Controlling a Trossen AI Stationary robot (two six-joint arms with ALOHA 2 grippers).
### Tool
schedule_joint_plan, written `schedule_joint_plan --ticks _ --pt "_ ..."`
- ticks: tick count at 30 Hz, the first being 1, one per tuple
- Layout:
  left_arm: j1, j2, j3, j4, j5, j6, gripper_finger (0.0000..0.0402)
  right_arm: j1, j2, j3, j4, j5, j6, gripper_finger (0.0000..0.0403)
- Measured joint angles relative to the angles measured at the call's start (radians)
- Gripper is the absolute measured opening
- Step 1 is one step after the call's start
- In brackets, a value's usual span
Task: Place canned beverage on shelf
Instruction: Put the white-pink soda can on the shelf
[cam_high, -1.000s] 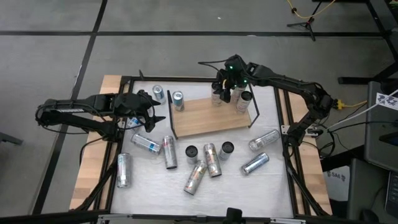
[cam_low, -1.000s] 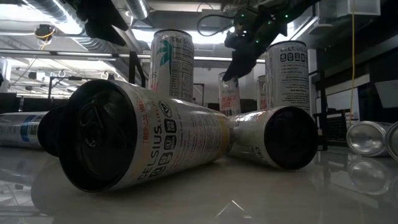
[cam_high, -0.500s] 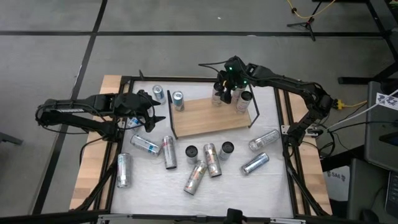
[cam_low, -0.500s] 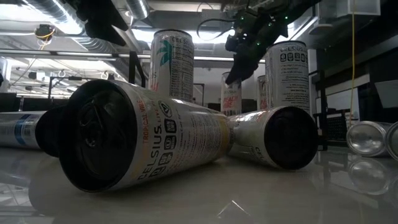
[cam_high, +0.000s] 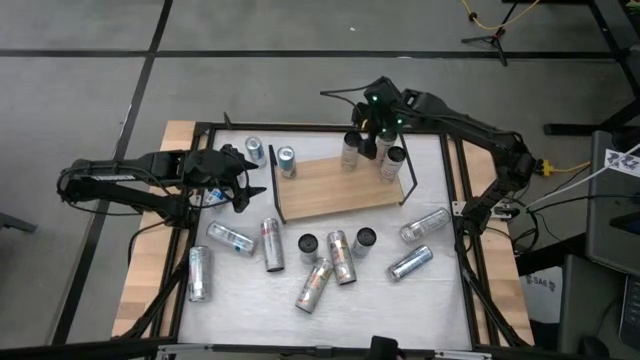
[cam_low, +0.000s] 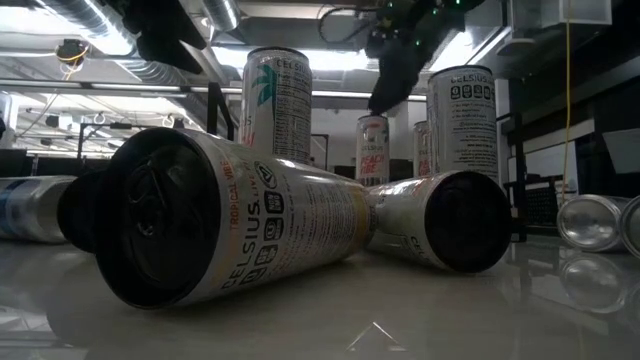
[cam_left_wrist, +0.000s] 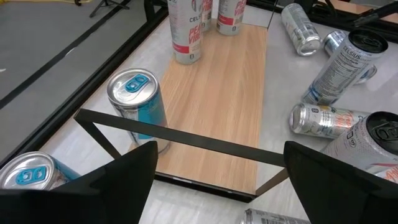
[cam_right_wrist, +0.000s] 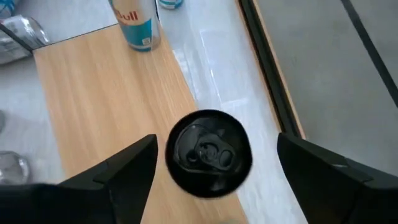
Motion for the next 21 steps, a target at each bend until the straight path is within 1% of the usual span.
schedule_joint_plan --ticks 4,7,13,18,21 --pt "0.000 0.000 0.000 0.000 0.000 0.000 0.0341 0.000 0.000 0.097 -0.076 0.000 -0.021 0.0325" --pt "0.000 0.000 0.000 0.000 0.000 0.000 0.0341 0.000 0.012 0.169 -0.092 -0.008 -0.023 0.0325" --pt "0.000 0.000 0.000 0.013 0.000 -0.001 0.0341 0.002 0.080 0.287 -0.186 -0.028 -0.071 0.0325" --pt "0.000 0.000 0.000 0.015 0.002 -0.001 0.0341 0.001 0.128 0.303 -0.212 -0.029 -0.072 0.0325" --pt "0.000 0.000 0.000 0.008 0.052 -0.002 0.0341 0.001 0.149 0.303 -0.246 -0.029 -0.075 0.0325"
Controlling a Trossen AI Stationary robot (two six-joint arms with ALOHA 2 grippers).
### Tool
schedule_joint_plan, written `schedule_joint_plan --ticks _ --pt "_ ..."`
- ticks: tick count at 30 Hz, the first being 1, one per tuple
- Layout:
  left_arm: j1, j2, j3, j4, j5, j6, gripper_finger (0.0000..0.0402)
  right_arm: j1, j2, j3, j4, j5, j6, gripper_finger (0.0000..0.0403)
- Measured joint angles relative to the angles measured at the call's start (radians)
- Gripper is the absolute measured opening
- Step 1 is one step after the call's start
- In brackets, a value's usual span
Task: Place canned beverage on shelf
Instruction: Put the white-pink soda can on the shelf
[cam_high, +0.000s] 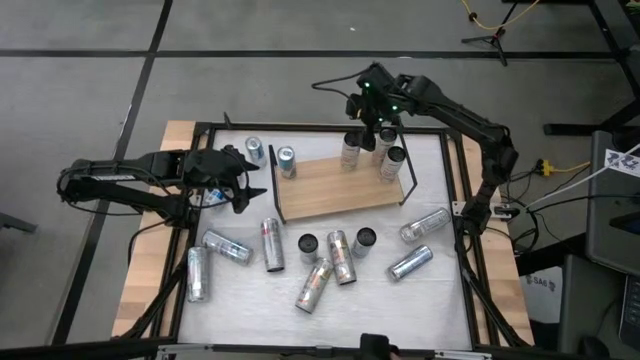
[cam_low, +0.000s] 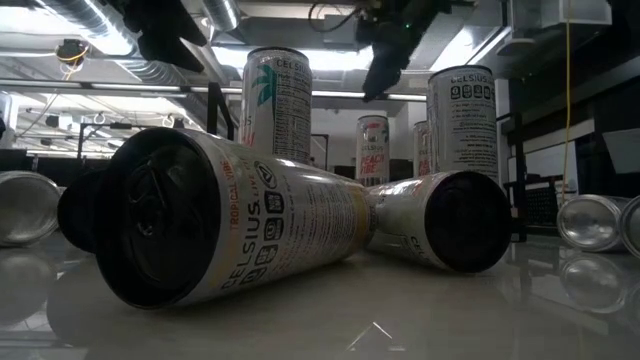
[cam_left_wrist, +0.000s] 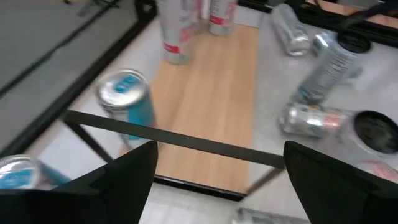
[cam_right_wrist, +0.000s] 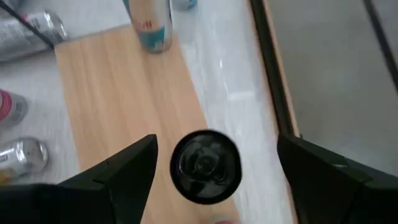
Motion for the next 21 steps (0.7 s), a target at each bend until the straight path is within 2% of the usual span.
schedule_joint_plan --ticks 21 --pt "0.000 0.000 0.000 0.000 0.023 0.000 0.0341 0.006 0.081 -0.002 -0.029 0.043 -0.053 0.0325"
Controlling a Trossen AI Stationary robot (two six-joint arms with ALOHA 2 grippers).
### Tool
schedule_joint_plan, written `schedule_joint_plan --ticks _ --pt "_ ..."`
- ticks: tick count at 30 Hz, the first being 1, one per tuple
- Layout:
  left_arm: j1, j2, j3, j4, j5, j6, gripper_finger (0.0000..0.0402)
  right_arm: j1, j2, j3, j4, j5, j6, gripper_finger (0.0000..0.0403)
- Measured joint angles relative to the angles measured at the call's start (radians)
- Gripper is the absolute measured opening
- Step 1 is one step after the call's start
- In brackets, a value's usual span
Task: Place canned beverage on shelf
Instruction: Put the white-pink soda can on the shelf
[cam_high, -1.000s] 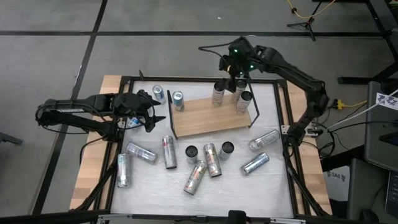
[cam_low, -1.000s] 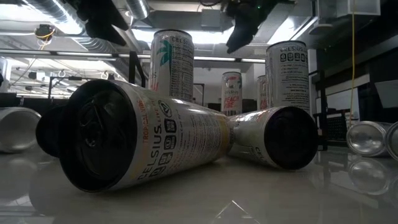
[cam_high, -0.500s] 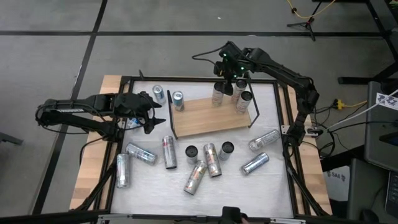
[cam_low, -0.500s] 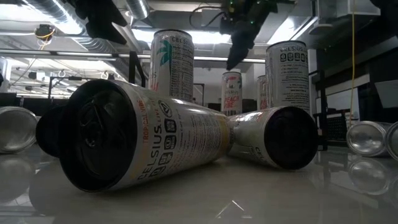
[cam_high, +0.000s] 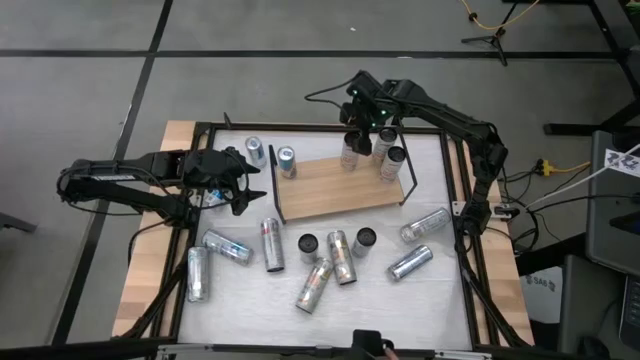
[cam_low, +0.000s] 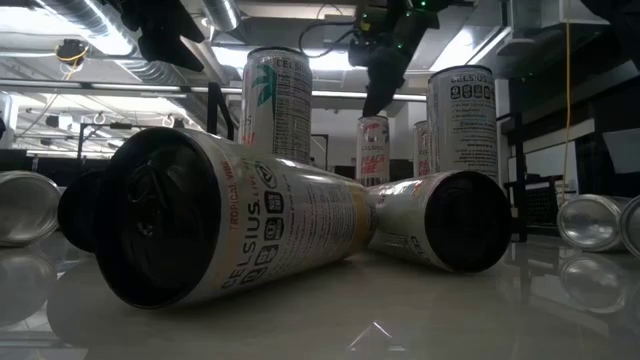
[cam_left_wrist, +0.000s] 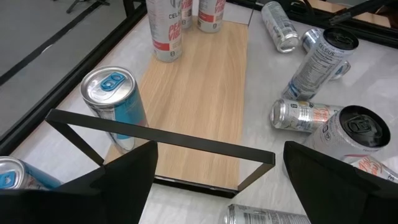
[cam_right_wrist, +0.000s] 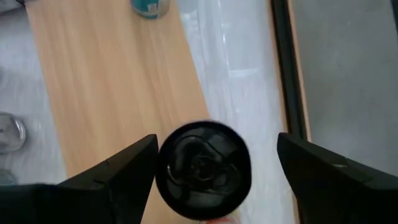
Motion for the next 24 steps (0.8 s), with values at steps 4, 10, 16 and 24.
schedule_joint_plan --ticks 4,10,16,24 --pt "0.000 0.000 0.000 0.000 0.000 0.000 0.0341 0.000 0.017 -0.002 -0.018 0.011 0.000 0.0325" --pt "0.000 0.000 0.000 0.000 0.000 0.000 0.0341 0.000 0.019 -0.002 -0.023 0.017 0.000 0.0325" --pt "0.000 0.000 0.000 0.000 0.000 0.000 0.0341 0.000 0.019 -0.002 -0.040 0.019 0.001 0.0321" --pt "0.000 0.000 0.000 0.000 0.000 0.000 0.0341 0.000 0.019 -0.002 -0.041 0.018 0.002 0.0259"
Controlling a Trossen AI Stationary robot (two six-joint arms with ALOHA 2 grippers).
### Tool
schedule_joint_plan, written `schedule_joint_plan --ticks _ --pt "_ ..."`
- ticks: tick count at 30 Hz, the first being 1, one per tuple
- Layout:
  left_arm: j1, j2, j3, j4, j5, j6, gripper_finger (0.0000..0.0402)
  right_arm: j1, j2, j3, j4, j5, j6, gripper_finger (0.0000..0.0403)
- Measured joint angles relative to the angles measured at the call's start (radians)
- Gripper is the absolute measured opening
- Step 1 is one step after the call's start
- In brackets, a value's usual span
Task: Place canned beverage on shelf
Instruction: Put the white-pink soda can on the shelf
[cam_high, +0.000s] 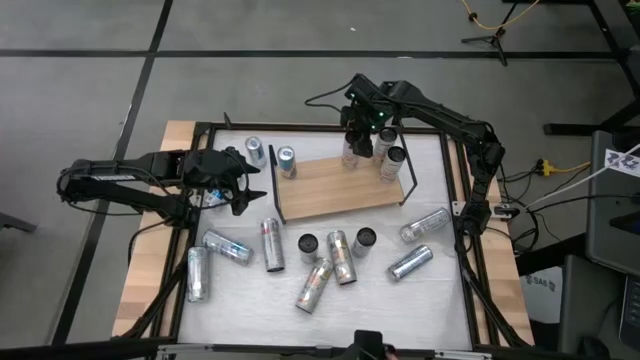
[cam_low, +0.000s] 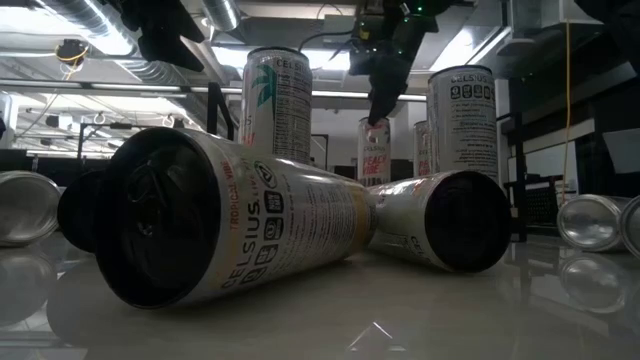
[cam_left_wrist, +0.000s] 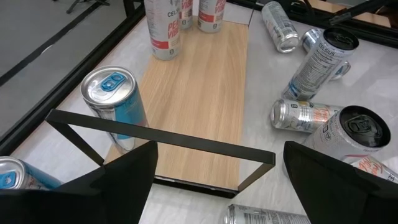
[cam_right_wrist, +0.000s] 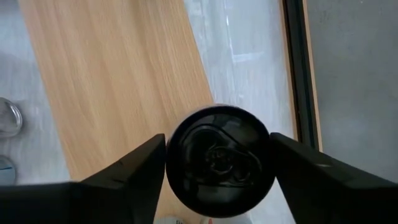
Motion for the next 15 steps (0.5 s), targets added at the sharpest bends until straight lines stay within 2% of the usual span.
schedule_joint_plan --ticks 5,15 --pt "0.000 0.000 0.000 0.000 0.000 0.000 0.0341 0.000 -0.003 0.000 -0.029 0.000 0.000 0.0231" --pt "0.000 0.000 0.000 0.000 0.000 0.000 0.0341 0.000 -0.005 0.003 -0.100 0.041 0.001 0.0242"
